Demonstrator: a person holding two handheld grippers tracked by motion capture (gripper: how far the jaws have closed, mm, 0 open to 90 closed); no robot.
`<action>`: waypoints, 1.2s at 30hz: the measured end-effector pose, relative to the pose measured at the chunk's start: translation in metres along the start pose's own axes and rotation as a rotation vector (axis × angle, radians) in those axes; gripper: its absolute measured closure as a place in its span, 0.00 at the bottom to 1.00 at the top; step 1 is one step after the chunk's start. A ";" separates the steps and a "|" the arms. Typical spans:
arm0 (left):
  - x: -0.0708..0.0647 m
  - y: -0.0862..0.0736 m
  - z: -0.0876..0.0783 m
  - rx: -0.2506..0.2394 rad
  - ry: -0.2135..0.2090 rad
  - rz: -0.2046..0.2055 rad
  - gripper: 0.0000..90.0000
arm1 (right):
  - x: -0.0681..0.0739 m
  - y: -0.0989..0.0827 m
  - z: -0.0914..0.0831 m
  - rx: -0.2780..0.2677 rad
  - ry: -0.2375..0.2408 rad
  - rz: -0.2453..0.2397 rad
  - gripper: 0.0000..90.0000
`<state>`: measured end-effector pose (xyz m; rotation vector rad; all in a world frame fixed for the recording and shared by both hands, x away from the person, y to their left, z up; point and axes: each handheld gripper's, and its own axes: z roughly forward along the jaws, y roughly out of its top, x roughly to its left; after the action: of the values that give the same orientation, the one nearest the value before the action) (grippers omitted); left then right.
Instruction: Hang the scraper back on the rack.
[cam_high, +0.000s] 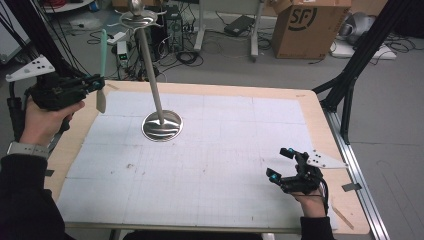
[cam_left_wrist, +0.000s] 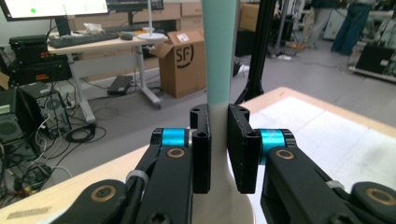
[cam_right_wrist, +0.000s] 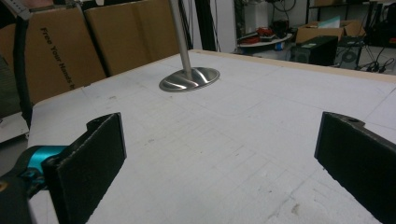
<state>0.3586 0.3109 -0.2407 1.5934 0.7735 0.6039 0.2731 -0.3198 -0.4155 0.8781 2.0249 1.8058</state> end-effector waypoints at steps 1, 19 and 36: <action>0.000 0.001 0.001 -0.004 0.001 0.001 0.89 | 0.000 0.000 0.000 -0.001 0.001 0.001 0.01; 0.001 0.008 0.013 -0.004 -0.001 -0.014 0.89 | -0.001 0.000 -0.001 -0.004 0.007 0.000 0.01; -0.002 0.005 0.028 0.013 -0.019 -0.024 0.89 | -0.001 -0.001 0.000 0.008 0.008 0.004 0.01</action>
<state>0.3791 0.2908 -0.2407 1.5974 0.7822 0.5665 0.2733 -0.3206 -0.4164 0.8799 2.0380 1.8069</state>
